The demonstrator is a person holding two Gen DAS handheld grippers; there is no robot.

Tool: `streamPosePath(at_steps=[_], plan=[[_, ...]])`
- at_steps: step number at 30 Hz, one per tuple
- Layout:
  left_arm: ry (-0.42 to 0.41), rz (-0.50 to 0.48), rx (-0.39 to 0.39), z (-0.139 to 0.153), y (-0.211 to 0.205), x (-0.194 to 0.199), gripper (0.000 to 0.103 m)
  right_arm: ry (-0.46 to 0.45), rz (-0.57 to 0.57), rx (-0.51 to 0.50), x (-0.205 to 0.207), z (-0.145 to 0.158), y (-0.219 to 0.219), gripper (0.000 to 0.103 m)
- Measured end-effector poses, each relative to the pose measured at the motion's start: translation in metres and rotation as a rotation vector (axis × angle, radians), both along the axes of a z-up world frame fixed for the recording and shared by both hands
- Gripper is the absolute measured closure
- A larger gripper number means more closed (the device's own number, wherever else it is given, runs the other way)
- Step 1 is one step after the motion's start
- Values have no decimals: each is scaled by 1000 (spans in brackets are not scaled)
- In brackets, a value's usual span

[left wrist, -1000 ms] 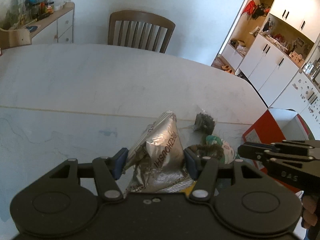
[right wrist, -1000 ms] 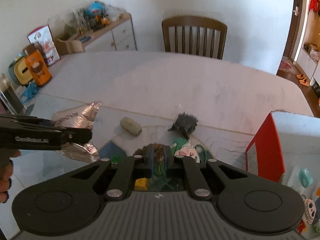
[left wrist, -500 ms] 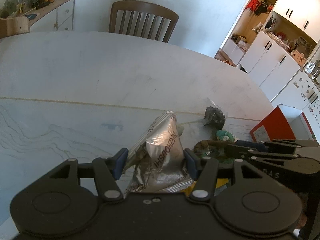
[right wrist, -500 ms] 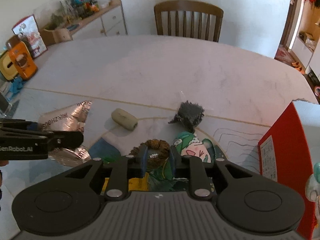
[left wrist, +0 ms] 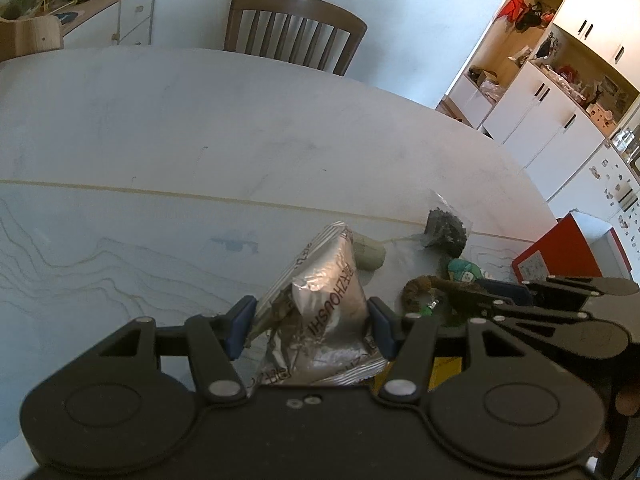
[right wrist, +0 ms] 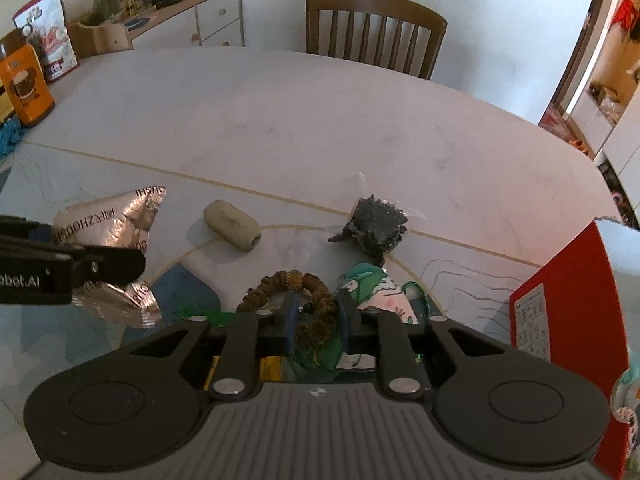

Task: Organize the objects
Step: 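Carry the foil bag and bead string over the red box with both tools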

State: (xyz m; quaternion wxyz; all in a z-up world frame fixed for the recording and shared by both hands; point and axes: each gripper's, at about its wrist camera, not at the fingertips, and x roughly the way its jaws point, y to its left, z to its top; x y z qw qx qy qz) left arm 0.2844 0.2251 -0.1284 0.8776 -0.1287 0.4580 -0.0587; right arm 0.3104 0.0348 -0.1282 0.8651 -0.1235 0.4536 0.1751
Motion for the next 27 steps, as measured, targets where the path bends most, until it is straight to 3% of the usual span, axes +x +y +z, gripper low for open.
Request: streamPosePath(at_steps=[6, 11, 18, 27], plan=[[-4, -4, 2, 2, 0, 0, 44, -29, -29, 25, -1, 8, -7, 97], [-22, -14, 7, 11, -3, -3, 44, -64, -48, 117, -8, 32, -19, 97], [-64, -55, 8, 36, -16, -10, 44, -118, -59, 221, -21, 75, -41, 97], [-120, -155, 39, 76, -57, -19, 44, -167, -79, 275, -35, 114, -82, 97]])
